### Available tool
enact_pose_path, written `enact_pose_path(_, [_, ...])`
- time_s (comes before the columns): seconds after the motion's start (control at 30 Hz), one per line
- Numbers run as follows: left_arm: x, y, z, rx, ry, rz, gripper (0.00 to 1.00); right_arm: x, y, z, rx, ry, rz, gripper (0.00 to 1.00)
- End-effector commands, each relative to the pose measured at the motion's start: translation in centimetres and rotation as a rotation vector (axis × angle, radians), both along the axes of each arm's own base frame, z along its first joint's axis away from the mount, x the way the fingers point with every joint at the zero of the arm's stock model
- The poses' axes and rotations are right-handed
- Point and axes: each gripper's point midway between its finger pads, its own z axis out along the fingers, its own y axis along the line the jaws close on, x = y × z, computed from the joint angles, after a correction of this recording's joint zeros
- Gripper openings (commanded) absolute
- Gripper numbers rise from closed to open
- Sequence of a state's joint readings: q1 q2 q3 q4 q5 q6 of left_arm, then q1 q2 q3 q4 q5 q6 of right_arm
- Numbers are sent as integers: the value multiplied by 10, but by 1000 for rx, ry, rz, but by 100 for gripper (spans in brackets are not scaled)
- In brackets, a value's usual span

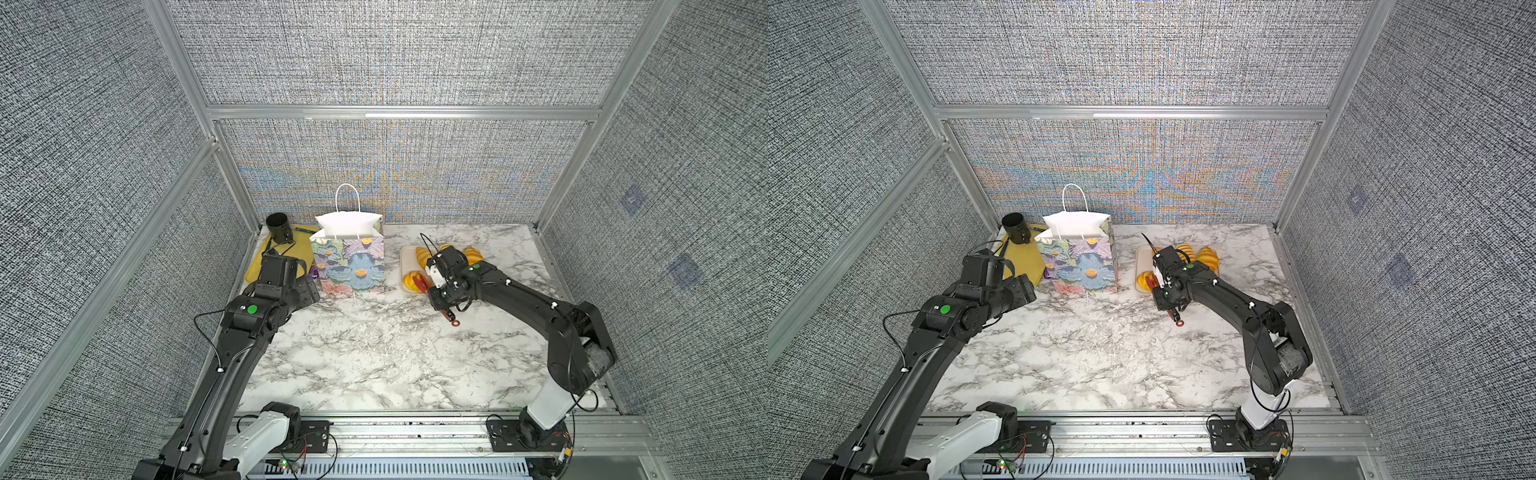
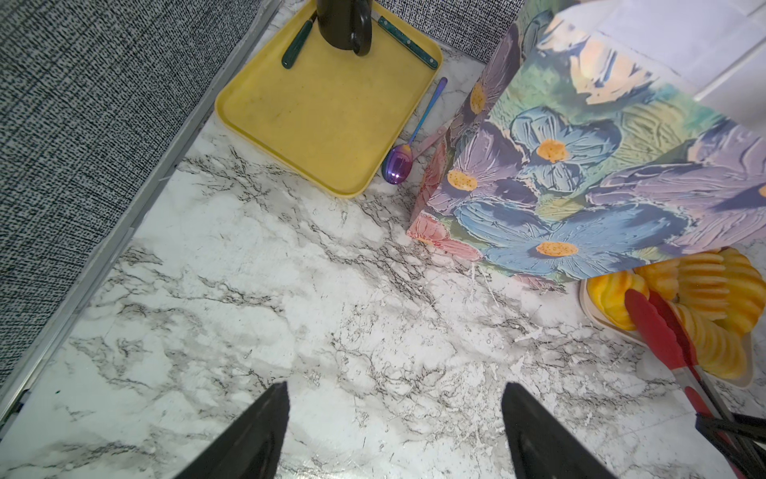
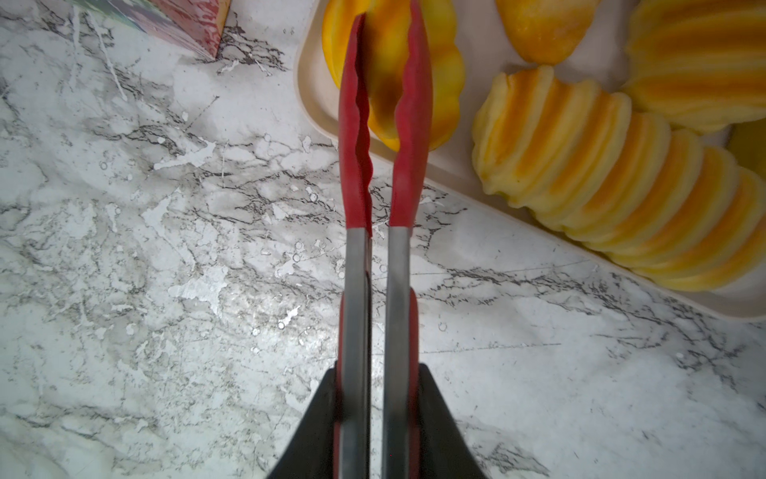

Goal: Pack bread into a paper bag
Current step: Pick up the fake bread from the plate, then place the fake bread in the paper bag.

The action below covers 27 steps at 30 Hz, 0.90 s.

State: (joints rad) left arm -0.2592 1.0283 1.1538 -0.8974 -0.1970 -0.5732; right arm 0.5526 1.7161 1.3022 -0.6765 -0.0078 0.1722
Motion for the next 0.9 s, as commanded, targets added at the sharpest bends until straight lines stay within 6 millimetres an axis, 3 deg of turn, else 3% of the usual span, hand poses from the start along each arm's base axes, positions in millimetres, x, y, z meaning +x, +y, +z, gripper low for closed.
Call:
enact_pose_path(0.0, [0, 3, 1, 14, -1, 6, 84, 0, 1, 1, 7, -9, 10, 25])
enact_pose_path(0.13, [0, 3, 1, 13, -2, 6, 84, 0, -1, 6, 5, -16, 4, 22])
enact_pose_path(0.27, [0, 3, 0, 14, 2, 5, 84, 7, 2, 29, 24, -57, -4, 20])
enact_pose_path(0.4, [2, 5, 3, 30, -9, 12, 85, 18, 4, 64, 47, -119, -19, 19])
enact_pose_path(0.6, [15, 13, 26, 46, -54, 69, 89, 30, 7, 119, 93, -221, -36, 19])
enact_pose_path(0.87, [50, 19, 15, -53, 7, 105, 88, 41, 11, 204, 201, -413, -50, 19])
